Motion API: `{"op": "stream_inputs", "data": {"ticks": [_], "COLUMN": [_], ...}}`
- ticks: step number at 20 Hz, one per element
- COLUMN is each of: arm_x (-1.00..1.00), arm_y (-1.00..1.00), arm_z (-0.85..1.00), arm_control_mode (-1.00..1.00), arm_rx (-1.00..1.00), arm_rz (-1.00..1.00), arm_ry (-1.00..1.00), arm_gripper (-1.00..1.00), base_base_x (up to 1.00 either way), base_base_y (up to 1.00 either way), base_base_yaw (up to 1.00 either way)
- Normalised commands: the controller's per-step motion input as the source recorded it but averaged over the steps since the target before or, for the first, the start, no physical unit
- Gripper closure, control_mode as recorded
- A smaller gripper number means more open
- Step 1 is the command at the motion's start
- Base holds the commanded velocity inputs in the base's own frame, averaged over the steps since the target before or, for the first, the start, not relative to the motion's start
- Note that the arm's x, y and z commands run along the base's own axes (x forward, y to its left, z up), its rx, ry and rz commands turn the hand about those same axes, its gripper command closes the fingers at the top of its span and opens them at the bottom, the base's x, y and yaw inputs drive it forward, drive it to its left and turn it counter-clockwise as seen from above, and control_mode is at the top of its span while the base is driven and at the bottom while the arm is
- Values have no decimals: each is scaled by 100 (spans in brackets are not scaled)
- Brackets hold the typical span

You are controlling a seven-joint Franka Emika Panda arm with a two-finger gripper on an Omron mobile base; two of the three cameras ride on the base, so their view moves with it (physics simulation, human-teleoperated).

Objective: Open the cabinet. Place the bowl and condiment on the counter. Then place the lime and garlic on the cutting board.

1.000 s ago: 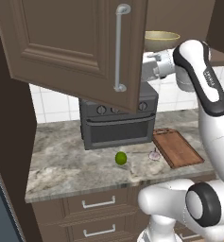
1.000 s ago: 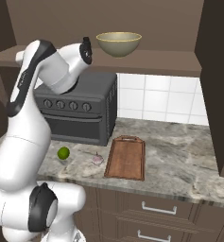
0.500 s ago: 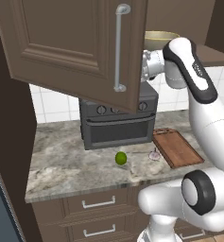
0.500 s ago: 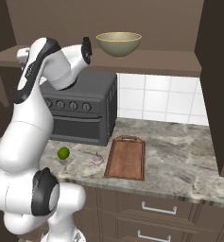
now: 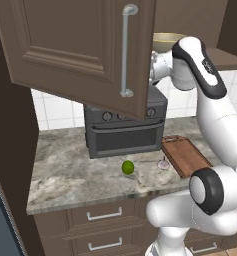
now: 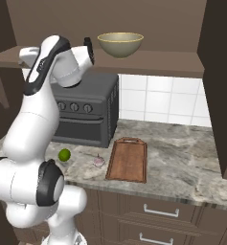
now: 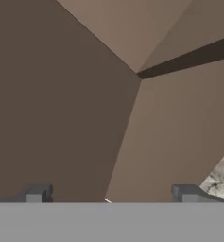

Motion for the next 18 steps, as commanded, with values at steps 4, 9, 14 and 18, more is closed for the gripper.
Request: {"op": "stream_inputs", "data": {"ticks": [4, 9, 14, 18], "arm_x": [0, -1, -12, -23], "arm_y": [7, 8, 10, 18], "arm_z": [0, 0, 0, 0], "arm_control_mode": [-100, -100, -100, -100], "arm_rx": [1, 2, 2, 1], "arm_rz": [4, 7, 8, 6], "arm_ry": [0, 2, 1, 0], "arm_gripper": [-100, -100, -100, -100], "base_base_x": [0, 0, 0, 0], "base_base_y": [0, 0, 0, 0], "base_base_yaw": [0, 0, 0, 0]}}
